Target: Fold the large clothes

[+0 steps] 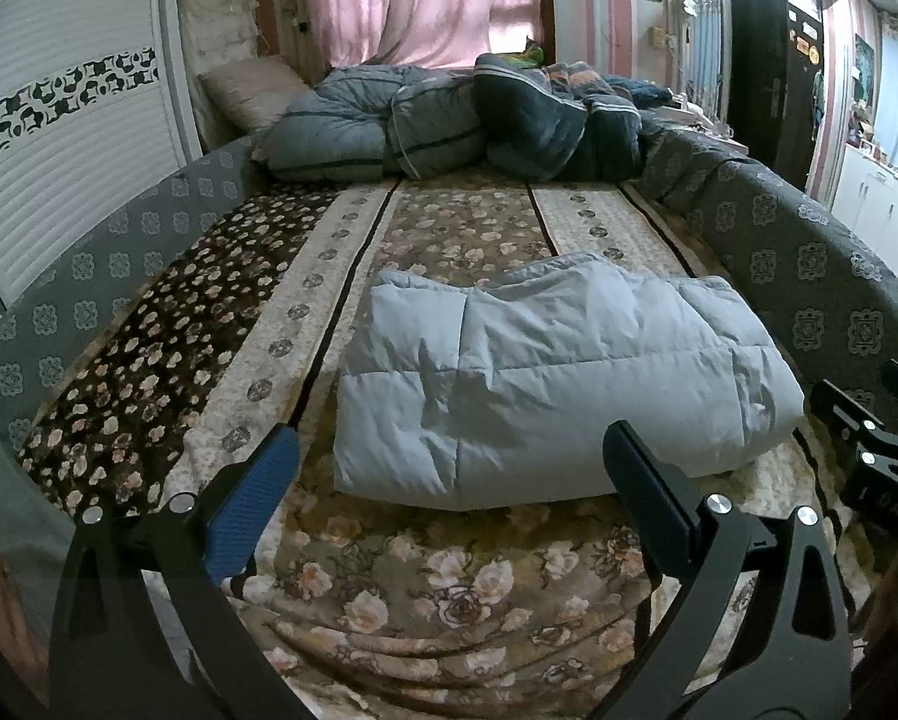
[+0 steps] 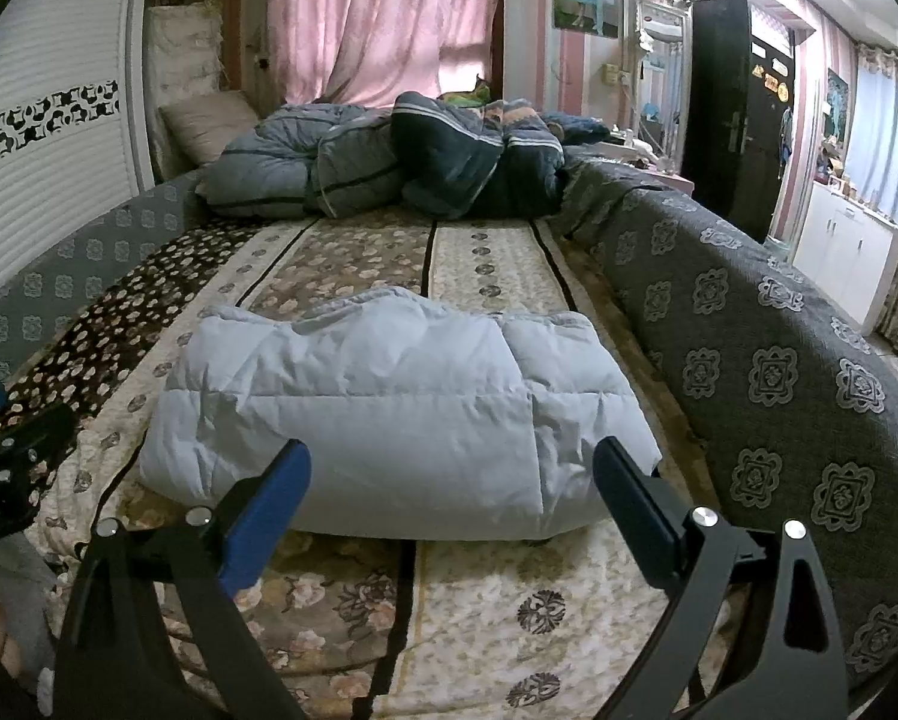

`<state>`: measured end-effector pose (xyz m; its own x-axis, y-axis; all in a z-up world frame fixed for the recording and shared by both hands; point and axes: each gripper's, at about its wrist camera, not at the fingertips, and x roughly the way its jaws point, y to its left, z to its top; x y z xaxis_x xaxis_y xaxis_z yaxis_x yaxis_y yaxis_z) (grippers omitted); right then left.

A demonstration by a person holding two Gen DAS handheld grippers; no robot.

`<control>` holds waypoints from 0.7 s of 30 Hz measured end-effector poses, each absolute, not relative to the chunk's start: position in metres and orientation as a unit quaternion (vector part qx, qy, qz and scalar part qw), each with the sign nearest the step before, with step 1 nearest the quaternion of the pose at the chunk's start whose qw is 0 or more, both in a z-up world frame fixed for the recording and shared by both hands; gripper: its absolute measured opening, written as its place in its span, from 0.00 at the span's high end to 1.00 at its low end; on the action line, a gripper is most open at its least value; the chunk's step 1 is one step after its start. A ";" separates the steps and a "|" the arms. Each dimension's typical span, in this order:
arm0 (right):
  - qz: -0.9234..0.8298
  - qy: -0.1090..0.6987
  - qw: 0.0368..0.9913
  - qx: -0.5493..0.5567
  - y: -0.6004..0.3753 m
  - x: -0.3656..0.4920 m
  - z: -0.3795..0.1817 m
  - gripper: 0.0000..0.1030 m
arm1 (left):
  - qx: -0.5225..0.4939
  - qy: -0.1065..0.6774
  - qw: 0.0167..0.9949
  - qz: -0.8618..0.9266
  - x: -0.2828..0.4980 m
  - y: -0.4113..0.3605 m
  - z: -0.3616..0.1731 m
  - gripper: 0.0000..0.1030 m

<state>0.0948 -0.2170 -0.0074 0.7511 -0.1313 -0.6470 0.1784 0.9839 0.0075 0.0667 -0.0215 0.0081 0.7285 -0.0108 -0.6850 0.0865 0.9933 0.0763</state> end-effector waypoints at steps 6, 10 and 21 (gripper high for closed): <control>-0.085 0.344 0.934 0.035 -0.216 0.095 -0.008 0.08 | 0.054 0.365 0.929 -0.029 0.067 -0.023 0.010 0.03; -0.087 0.344 0.934 0.036 -0.217 0.095 -0.007 0.08 | 0.051 0.374 0.925 -0.030 0.069 -0.023 0.007 0.03; -0.090 0.344 0.934 0.034 -0.218 0.096 -0.007 0.08 | 0.055 0.372 0.926 -0.029 0.070 -0.025 0.006 0.03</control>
